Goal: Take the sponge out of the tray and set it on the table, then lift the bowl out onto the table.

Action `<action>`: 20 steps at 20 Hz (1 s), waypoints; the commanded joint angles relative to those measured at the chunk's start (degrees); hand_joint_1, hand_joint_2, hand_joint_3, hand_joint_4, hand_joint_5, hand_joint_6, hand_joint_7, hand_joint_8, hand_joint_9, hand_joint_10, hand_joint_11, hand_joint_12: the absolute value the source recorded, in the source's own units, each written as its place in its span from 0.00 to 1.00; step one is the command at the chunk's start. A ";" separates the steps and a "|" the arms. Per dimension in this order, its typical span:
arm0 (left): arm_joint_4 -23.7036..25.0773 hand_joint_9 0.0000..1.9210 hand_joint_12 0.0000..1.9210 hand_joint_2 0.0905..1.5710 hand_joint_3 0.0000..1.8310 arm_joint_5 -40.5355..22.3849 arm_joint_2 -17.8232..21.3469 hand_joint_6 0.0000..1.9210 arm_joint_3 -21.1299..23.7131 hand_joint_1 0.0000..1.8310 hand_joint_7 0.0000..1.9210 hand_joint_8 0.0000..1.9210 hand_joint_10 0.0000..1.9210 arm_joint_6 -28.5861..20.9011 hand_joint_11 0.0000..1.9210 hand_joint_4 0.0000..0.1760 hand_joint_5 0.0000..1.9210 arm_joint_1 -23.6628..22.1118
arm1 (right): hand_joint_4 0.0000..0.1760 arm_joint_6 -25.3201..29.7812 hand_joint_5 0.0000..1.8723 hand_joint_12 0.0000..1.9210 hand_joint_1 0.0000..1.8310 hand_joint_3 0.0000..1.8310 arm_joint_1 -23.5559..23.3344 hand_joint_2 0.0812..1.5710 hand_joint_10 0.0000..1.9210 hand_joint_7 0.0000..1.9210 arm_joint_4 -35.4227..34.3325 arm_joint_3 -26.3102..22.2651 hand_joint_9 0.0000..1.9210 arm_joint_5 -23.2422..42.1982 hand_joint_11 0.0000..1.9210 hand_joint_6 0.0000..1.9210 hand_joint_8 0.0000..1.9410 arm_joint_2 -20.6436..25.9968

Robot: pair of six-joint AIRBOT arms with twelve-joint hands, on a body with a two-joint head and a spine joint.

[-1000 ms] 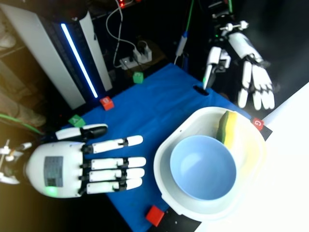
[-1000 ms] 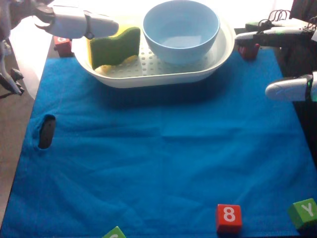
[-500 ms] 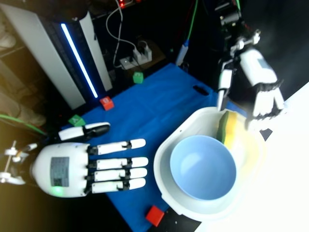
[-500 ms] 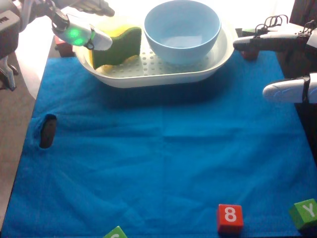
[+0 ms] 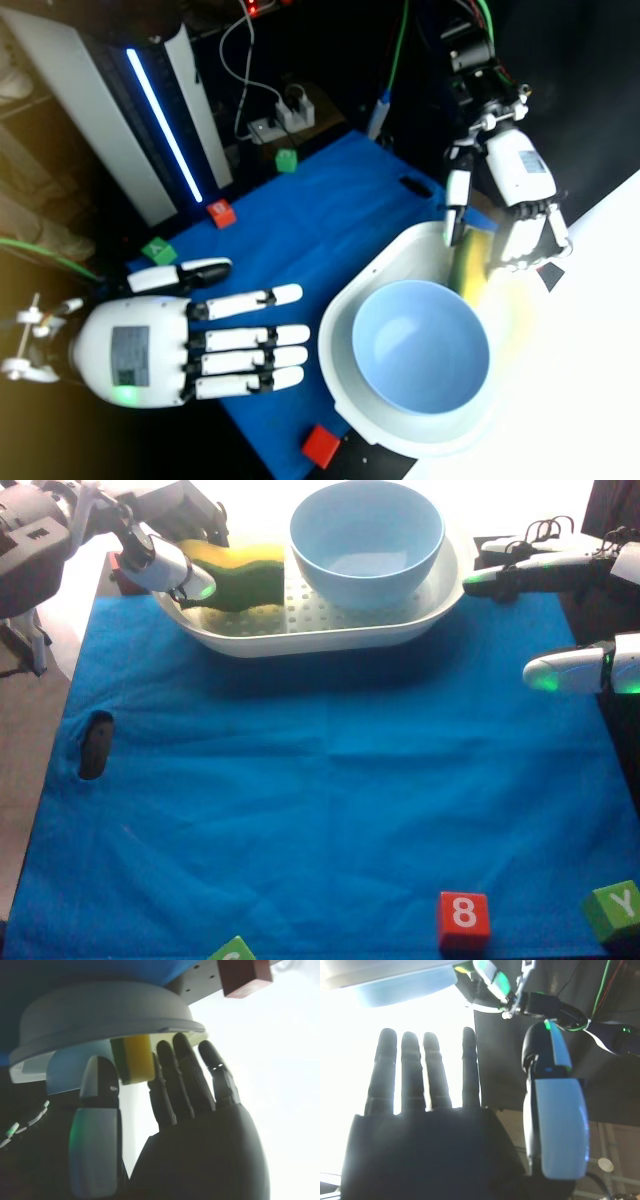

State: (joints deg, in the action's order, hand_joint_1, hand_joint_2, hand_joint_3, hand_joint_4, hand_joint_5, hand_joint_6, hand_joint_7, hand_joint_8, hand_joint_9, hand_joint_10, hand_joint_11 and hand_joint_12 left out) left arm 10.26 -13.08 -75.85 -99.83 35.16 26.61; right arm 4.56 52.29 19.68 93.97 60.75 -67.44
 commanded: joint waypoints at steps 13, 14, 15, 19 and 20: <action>-0.06 0.36 0.78 0.71 0.00 -21.92 14.41 0.48 14.72 0.66 0.46 0.64 0.41 -0.15 0.12 0.01 0.50 -0.46 | 0.89 2.16 0.25 0.22 0.29 0.00 -0.91 0.71 0.00 0.12 -3.47 0.36 0.10 5.96 0.00 0.00 0.00 -0.20; -0.09 0.41 0.73 0.71 0.00 -25.84 17.44 0.51 17.89 0.66 0.48 0.58 0.32 -0.50 0.15 0.17 0.50 1.05 | 0.72 2.16 0.27 0.26 0.30 0.00 -0.91 0.72 0.00 0.14 -3.48 0.31 0.11 5.96 0.00 0.00 0.00 -0.15; -0.10 0.43 0.71 0.70 0.00 -30.21 20.35 0.52 20.79 0.73 0.51 0.51 0.58 -1.47 0.20 0.00 0.50 2.91 | 0.86 2.16 0.26 0.25 0.28 0.00 -0.91 0.72 0.00 0.14 -3.48 0.21 0.11 5.96 0.00 0.00 0.00 -0.07; 0.74 0.39 0.68 0.71 0.00 -40.52 27.50 0.52 28.61 0.74 0.50 0.56 0.68 -4.55 0.18 0.00 0.49 9.24 | 0.86 2.16 0.27 0.23 0.28 0.00 -0.91 0.73 0.00 0.14 -4.03 -0.57 0.11 5.96 0.01 0.00 0.00 0.17; 2.26 0.39 0.68 0.70 0.00 -42.72 28.64 0.45 30.09 0.68 0.48 0.61 0.49 -7.32 0.18 0.00 0.52 11.20 | 0.86 2.16 0.27 0.24 0.29 0.00 -0.91 0.74 0.00 0.14 -4.03 -0.59 0.12 5.96 0.00 0.00 0.00 0.17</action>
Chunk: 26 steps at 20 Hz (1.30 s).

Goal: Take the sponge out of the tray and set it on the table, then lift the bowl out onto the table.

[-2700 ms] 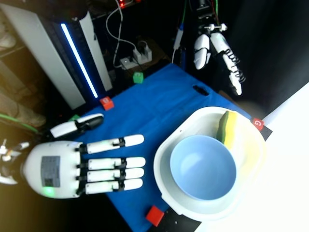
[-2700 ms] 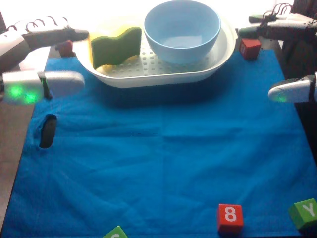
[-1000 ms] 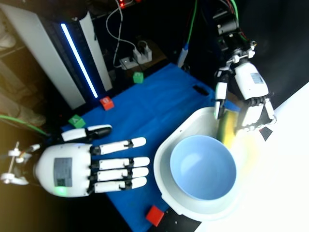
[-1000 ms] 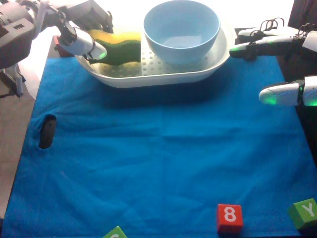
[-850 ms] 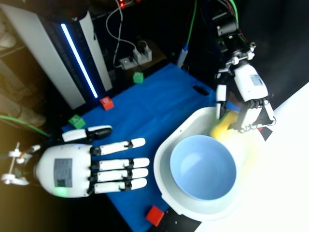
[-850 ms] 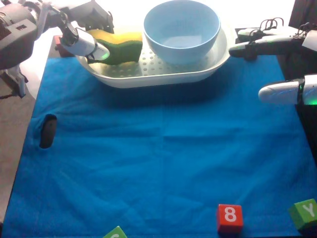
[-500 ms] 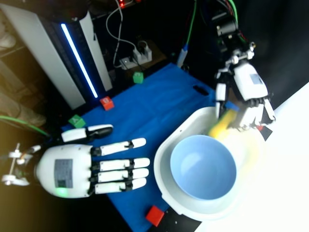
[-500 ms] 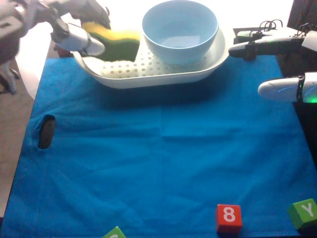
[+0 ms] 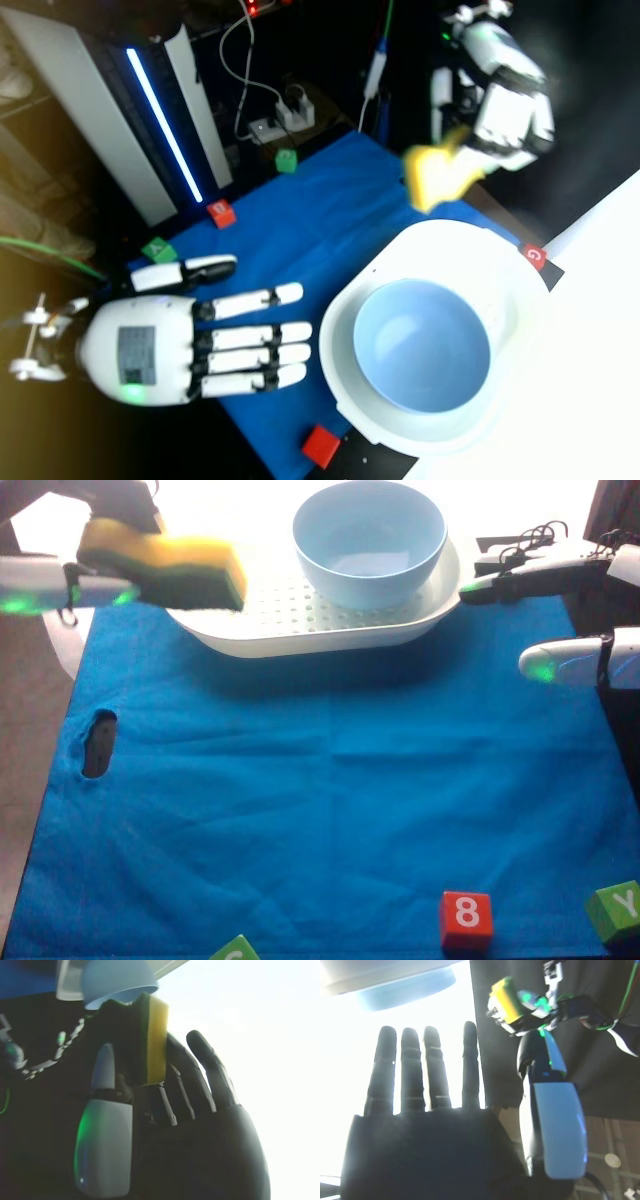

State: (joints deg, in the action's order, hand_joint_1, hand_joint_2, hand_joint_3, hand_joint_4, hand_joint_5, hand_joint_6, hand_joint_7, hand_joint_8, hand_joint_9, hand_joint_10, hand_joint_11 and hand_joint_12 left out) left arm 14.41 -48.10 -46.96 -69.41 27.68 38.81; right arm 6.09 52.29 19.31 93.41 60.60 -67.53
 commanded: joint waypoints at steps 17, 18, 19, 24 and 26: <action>11.08 0.40 0.73 0.69 0.00 2.25 -6.65 0.51 0.74 0.59 0.52 0.20 0.45 -13.05 0.22 0.00 0.51 8.66 | 0.84 0.62 0.29 0.27 0.30 0.00 -0.91 0.75 0.00 0.15 -3.77 -0.01 0.12 6.12 0.00 0.00 0.00 0.20; 11.06 0.38 0.73 0.69 0.00 3.34 -7.20 0.52 0.08 0.58 0.54 0.11 0.44 -13.19 0.20 0.08 0.50 8.92 | 0.87 0.62 0.28 0.26 0.30 0.00 -0.91 0.75 0.00 0.15 -3.77 -0.01 0.11 6.12 0.00 0.00 0.00 0.19; 11.04 0.37 0.78 0.66 0.00 3.75 -7.91 0.23 -0.84 0.54 0.55 0.08 0.47 -14.22 0.18 0.00 0.46 9.28 | 0.87 0.62 0.28 0.25 0.28 0.00 -0.91 0.75 0.00 0.15 -3.77 -0.01 0.11 6.12 0.00 0.00 0.00 0.19; 9.77 0.38 0.59 0.65 0.00 4.54 -8.26 0.00 -2.32 0.46 0.44 0.00 0.13 -14.21 0.11 0.00 0.40 9.60 | 0.62 0.62 0.27 0.30 0.28 0.00 -0.90 0.76 0.00 0.15 -3.77 0.37 0.13 6.12 0.00 0.00 0.00 0.11; 8.83 0.31 0.51 0.63 0.00 4.15 -8.26 0.00 -2.69 0.38 0.34 0.00 0.01 -13.94 0.04 0.00 0.32 9.60 | 0.59 0.62 0.24 0.28 0.27 0.00 -0.90 0.77 0.00 0.15 -3.76 0.44 0.12 6.12 0.00 0.00 0.00 0.06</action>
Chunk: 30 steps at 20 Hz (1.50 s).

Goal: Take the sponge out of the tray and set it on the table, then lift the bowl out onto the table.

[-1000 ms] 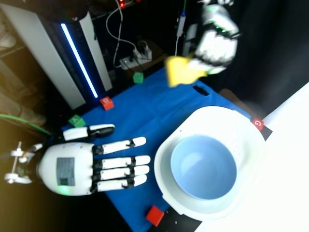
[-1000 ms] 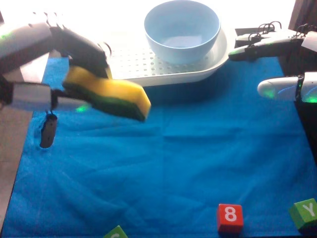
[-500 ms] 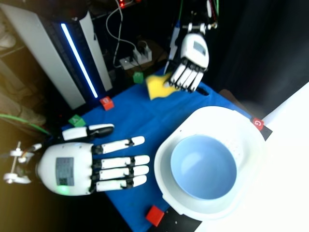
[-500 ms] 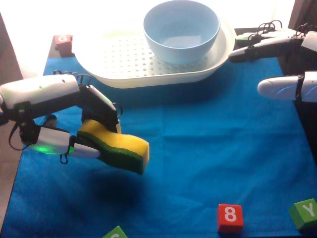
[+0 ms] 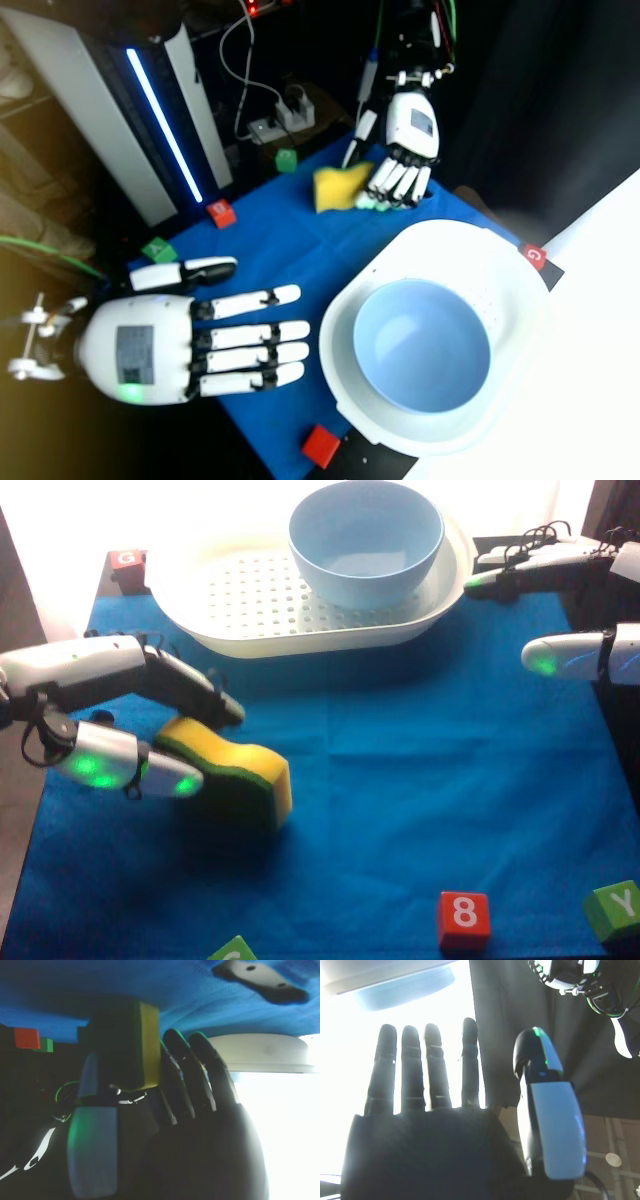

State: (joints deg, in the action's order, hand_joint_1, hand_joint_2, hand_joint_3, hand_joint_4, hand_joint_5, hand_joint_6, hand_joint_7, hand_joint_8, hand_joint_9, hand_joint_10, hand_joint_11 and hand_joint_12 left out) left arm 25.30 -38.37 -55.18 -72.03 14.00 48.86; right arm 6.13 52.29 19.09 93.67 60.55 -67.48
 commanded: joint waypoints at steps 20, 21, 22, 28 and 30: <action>-28.79 0.00 0.00 0.55 0.00 -17.52 3.22 0.00 0.44 0.38 0.03 0.00 0.00 21.10 0.00 0.60 0.07 -0.43 | 0.69 0.57 0.24 0.23 0.43 0.00 -13.62 0.67 0.00 0.14 2.07 5.88 0.11 6.13 0.00 0.00 0.00 -1.82; -29.27 0.01 0.01 0.55 0.01 -17.48 2.27 0.00 -0.09 0.36 0.03 0.00 0.00 21.10 0.01 0.67 0.07 -0.43 | 0.74 0.58 0.24 0.23 0.43 0.00 -14.92 0.66 0.00 0.15 2.90 6.39 0.11 5.56 0.00 0.00 0.00 -2.32; -29.92 0.00 0.01 0.55 0.00 -17.52 1.14 0.00 -0.71 0.35 0.03 0.00 0.00 21.09 0.02 0.81 0.07 -0.43 | 0.73 0.58 0.23 0.25 0.42 0.00 -17.41 0.65 0.00 0.16 5.09 7.07 0.12 3.85 0.00 0.00 0.00 -2.87; -31.68 0.00 0.01 0.57 0.01 -18.53 -1.11 0.00 -1.88 0.36 0.03 0.00 0.00 21.05 0.01 0.86 0.09 -0.46 | 1.00 0.85 0.22 0.30 0.43 0.00 -24.92 0.61 0.00 0.14 15.54 12.46 0.09 -6.68 0.00 0.00 0.00 -8.46; -32.23 0.00 0.00 0.58 0.01 -19.13 -1.67 0.00 -2.06 0.36 0.03 0.00 0.00 21.04 0.00 0.82 0.09 -0.46 | 1.00 2.42 0.21 0.37 0.40 0.00 -26.18 0.60 0.01 0.14 19.16 14.64 0.12 -9.70 0.00 0.00 0.00 -10.48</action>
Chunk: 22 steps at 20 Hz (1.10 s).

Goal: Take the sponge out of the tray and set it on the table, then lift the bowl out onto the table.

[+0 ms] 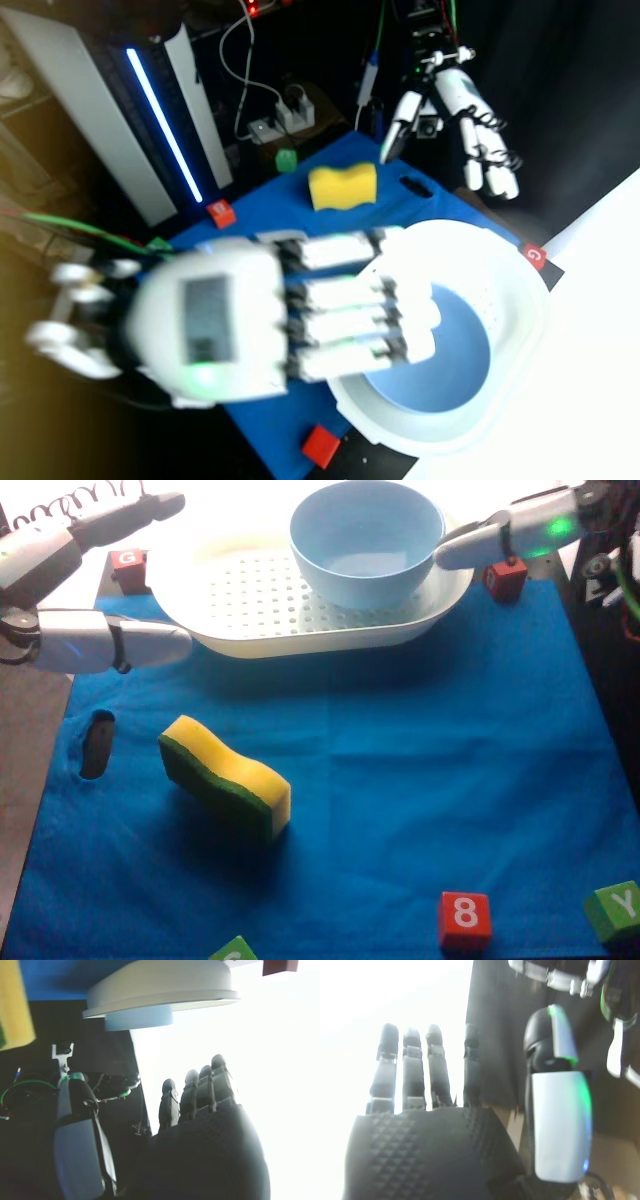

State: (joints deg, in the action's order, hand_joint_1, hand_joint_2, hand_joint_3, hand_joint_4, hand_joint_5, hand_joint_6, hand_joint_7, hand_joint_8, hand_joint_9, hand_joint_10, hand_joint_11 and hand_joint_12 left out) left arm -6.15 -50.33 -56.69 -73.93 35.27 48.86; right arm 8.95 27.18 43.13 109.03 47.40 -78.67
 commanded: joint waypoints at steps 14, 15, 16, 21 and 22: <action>-1.28 0.00 0.01 0.55 0.00 -10.43 -1.30 0.00 -0.41 0.33 0.04 0.01 0.00 -1.62 0.02 0.95 0.09 -0.64 | 1.00 6.07 0.22 0.16 0.32 0.00 -3.16 0.61 0.00 0.14 11.90 8.21 0.07 -8.79 0.00 0.00 0.00 -9.52; -1.28 0.00 0.01 0.55 0.00 -10.59 -1.31 0.00 -0.40 0.34 0.05 0.01 0.00 -1.73 0.03 0.88 0.10 -0.64 | 1.00 6.07 0.22 0.16 0.32 0.00 -3.18 0.62 0.00 0.14 12.29 8.44 0.07 -9.16 0.00 0.00 0.00 -9.93; -1.28 0.02 0.02 0.55 0.00 -10.73 -1.32 0.00 -0.40 0.33 0.05 0.01 0.01 -1.86 0.04 0.81 0.10 -0.64 | 1.00 6.07 0.22 0.17 0.32 0.00 -3.18 0.63 0.00 0.14 12.72 8.66 0.08 -9.67 0.00 0.00 0.00 -10.37; -1.07 0.03 0.03 0.57 0.00 -10.91 -1.38 0.00 -0.39 0.35 0.06 0.01 0.01 -2.26 0.05 0.93 0.09 -0.64 | 0.70 6.08 0.27 0.32 0.33 0.00 -3.99 0.71 0.01 0.19 21.68 9.08 0.14 -16.47 0.00 0.00 0.00 -12.57; -0.87 0.03 0.03 0.57 0.00 -10.80 -1.38 0.00 -0.38 0.35 0.07 0.01 0.01 -2.33 0.06 0.88 0.10 -0.64 | 0.51 6.08 0.30 0.37 0.36 0.00 -4.03 0.72 0.01 0.23 23.19 9.25 0.18 -17.58 0.00 0.00 0.00 -13.05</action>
State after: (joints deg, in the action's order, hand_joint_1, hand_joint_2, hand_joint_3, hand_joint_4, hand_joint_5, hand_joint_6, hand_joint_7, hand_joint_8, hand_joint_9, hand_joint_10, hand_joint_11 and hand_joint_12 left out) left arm -6.09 -54.11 -57.89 -74.26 33.45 48.80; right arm 14.81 24.27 69.12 117.82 28.49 -91.66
